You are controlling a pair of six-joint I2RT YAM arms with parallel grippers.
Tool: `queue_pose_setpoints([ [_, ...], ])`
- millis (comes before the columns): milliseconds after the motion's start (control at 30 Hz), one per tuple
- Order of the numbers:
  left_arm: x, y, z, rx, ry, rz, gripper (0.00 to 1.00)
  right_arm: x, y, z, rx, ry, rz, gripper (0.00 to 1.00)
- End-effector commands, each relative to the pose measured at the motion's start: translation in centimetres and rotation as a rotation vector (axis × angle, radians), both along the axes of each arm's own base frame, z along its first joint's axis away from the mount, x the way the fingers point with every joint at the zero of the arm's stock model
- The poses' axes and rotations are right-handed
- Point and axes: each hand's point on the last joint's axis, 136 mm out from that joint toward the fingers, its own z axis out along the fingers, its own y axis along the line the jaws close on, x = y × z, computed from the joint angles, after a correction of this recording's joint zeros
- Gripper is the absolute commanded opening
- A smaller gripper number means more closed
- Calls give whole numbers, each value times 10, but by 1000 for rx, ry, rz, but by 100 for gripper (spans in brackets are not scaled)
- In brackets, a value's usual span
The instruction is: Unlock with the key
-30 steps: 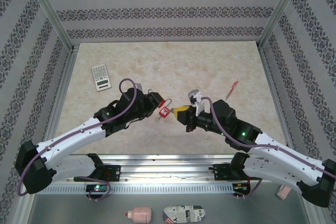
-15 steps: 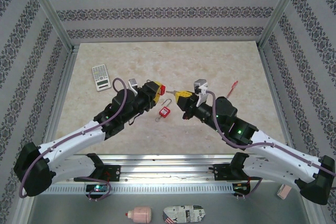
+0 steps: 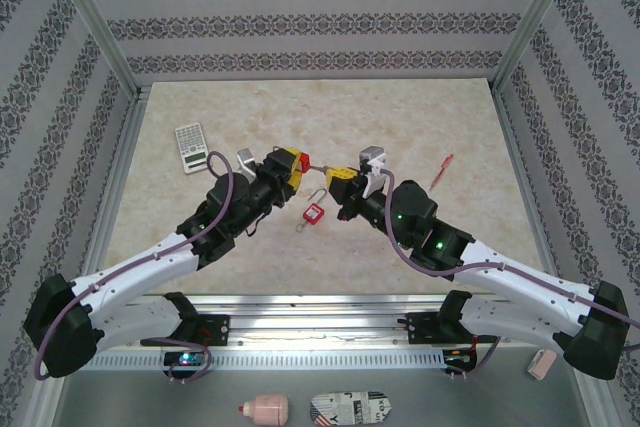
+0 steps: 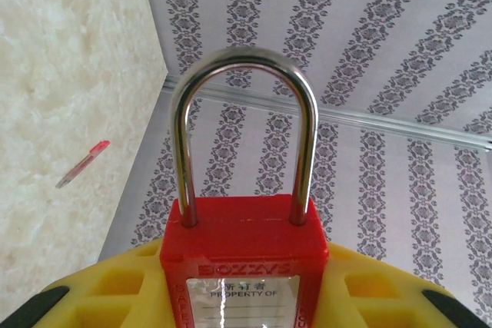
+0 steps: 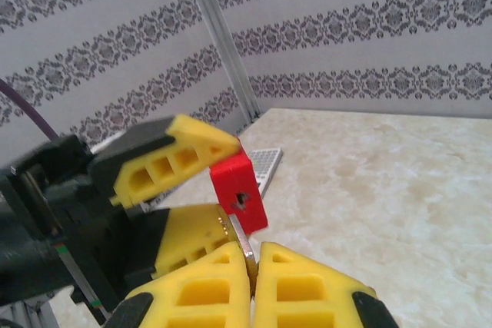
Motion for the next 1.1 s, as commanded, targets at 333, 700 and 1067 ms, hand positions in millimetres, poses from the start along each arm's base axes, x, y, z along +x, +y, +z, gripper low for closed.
queue_pose_setpoints([
  [333, -3, 0, 8, -112, 11, 10, 0, 2, 5, -6, -32, -43, -3, 0],
  [700, -4, 0, 8, -124, 17, 13, 0, 4, 8, -22, -70, -30, -2, 0],
  [1067, -6, -5, 10, -123, 10, -9, 0, 7, 6, -24, -72, -40, -26, 0],
])
